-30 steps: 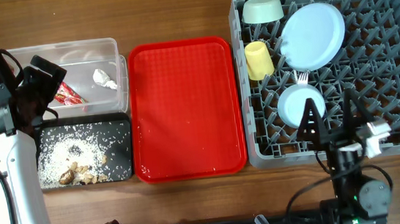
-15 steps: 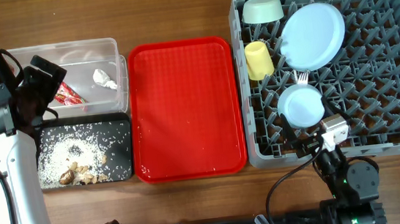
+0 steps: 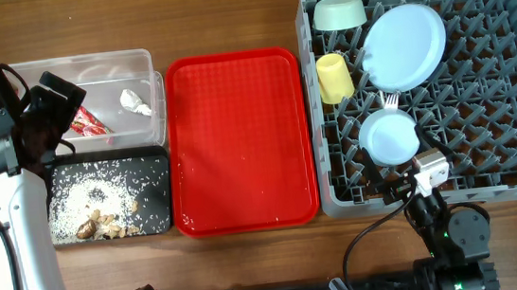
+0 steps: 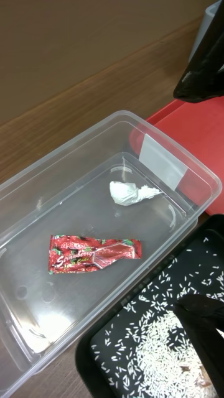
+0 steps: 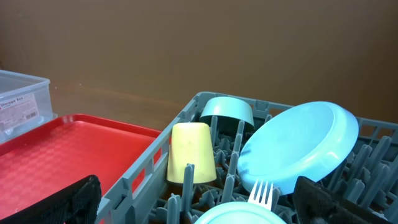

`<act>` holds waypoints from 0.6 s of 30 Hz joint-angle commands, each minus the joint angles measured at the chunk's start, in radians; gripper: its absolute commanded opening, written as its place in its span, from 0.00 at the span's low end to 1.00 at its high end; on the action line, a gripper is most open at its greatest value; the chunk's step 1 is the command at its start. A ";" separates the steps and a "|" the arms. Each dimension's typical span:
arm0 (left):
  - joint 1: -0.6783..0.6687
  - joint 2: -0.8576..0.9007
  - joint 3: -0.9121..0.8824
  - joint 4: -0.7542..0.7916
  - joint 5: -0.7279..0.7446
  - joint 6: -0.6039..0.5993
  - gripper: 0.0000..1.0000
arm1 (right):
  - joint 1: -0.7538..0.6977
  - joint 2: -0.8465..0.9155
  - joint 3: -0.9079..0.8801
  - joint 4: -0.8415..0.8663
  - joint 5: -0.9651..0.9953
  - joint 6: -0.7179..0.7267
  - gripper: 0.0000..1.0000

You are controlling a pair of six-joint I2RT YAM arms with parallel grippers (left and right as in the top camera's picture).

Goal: Sort waste into correct bins and load items into the dishwasher rack

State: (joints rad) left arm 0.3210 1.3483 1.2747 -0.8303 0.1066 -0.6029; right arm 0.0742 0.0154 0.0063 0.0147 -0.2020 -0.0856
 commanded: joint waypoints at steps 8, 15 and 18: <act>0.007 -0.007 0.008 0.002 0.001 0.016 1.00 | 0.005 -0.011 -0.001 0.002 -0.014 -0.019 1.00; -0.020 -0.175 0.006 -0.131 0.002 0.020 1.00 | 0.005 -0.011 -0.001 0.002 -0.014 -0.019 1.00; -0.072 -0.272 -0.004 -0.274 0.008 0.020 1.00 | 0.005 -0.011 -0.001 0.002 -0.014 -0.019 1.00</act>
State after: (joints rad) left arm 0.2958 1.1770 1.2747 -1.0199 0.1036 -0.6029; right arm 0.0742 0.0154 0.0063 0.0147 -0.2020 -0.0925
